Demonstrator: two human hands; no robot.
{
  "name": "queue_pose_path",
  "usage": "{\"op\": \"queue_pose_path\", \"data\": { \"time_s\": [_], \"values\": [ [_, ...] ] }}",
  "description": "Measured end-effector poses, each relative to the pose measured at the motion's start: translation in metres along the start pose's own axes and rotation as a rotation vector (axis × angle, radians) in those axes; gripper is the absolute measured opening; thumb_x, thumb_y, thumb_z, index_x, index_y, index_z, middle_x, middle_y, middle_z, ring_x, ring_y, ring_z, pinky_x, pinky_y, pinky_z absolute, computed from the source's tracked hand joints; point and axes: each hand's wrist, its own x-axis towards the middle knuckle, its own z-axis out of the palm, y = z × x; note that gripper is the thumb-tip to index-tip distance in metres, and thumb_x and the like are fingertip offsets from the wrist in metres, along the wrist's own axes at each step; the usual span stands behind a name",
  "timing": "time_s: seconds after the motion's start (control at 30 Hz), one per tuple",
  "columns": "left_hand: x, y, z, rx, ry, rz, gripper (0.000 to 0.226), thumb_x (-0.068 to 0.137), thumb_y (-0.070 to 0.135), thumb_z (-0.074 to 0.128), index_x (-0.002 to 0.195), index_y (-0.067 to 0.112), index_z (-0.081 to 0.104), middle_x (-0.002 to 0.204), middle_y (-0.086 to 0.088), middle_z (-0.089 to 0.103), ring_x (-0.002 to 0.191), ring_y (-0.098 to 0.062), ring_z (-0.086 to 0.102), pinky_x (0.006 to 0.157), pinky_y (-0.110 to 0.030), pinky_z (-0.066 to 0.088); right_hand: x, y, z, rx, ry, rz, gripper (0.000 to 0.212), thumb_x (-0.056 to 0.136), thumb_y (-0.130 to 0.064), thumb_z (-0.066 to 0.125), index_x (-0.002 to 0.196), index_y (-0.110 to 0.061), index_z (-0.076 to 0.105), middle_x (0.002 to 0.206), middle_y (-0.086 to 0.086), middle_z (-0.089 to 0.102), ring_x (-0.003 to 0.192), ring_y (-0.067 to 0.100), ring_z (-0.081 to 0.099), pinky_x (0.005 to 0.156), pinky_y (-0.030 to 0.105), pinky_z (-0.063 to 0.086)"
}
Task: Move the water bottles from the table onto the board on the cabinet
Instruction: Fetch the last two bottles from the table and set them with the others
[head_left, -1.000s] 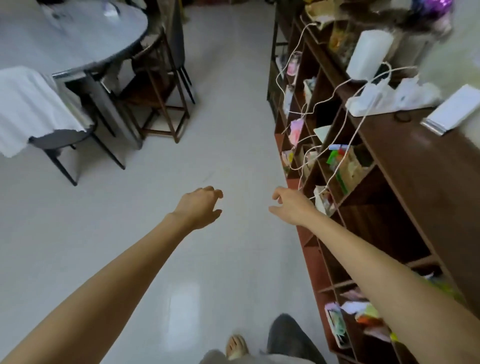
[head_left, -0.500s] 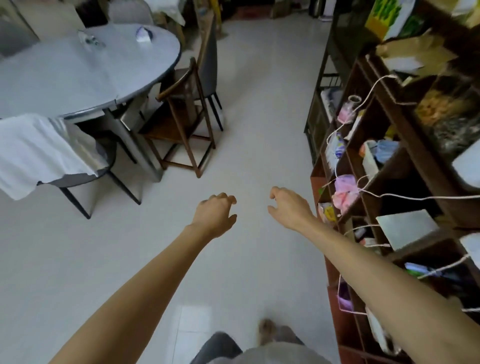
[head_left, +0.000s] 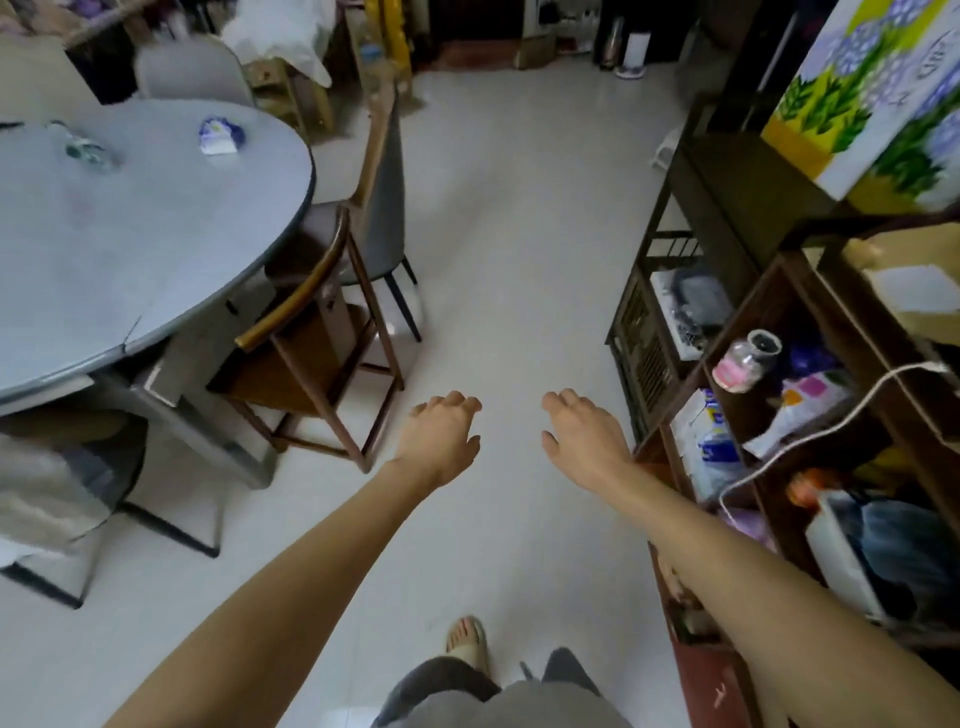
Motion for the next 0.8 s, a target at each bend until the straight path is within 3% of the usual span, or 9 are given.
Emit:
{"op": "queue_pose_path", "data": {
  "time_s": [0.33, 0.6, 0.8],
  "values": [
    [0.321, 0.020, -0.052, 0.050, -0.051, 0.207, 0.048, 0.095, 0.032, 0.050, 0.141, 0.019, 0.042, 0.138, -0.003, 0.050, 0.122, -0.025, 0.051, 0.100, -0.038, 0.041, 0.244, 0.131, -0.026, -0.060, 0.028, 0.176, 0.035, 0.094, -0.025, 0.048, 0.126, -0.011, 0.046, 0.120, 0.009, 0.053, 0.109, 0.027, 0.054, 0.087, 0.039, 0.049],
    [0.556, 0.009, -0.099, -0.037, -0.041, 0.097, 0.046, 0.095, 0.031, 0.051, 0.139, 0.019, 0.044, 0.137, -0.002, 0.052, 0.120, -0.024, 0.053, 0.099, -0.036, 0.042, 0.482, 0.236, -0.067, -0.027, -0.035, 0.098, 0.033, 0.096, -0.023, 0.046, 0.127, -0.010, 0.046, 0.123, 0.009, 0.051, 0.108, 0.026, 0.053, 0.085, 0.036, 0.045],
    [0.708, -0.037, -0.133, -0.111, -0.007, 0.010, 0.044, 0.094, 0.032, 0.053, 0.137, 0.021, 0.048, 0.137, 0.000, 0.053, 0.118, -0.022, 0.055, 0.098, -0.036, 0.045, 0.672, 0.266, -0.089, 0.023, -0.085, 0.032, 0.030, 0.097, -0.024, 0.046, 0.124, -0.010, 0.047, 0.121, 0.008, 0.052, 0.104, 0.025, 0.053, 0.081, 0.036, 0.044]
  ]
}}
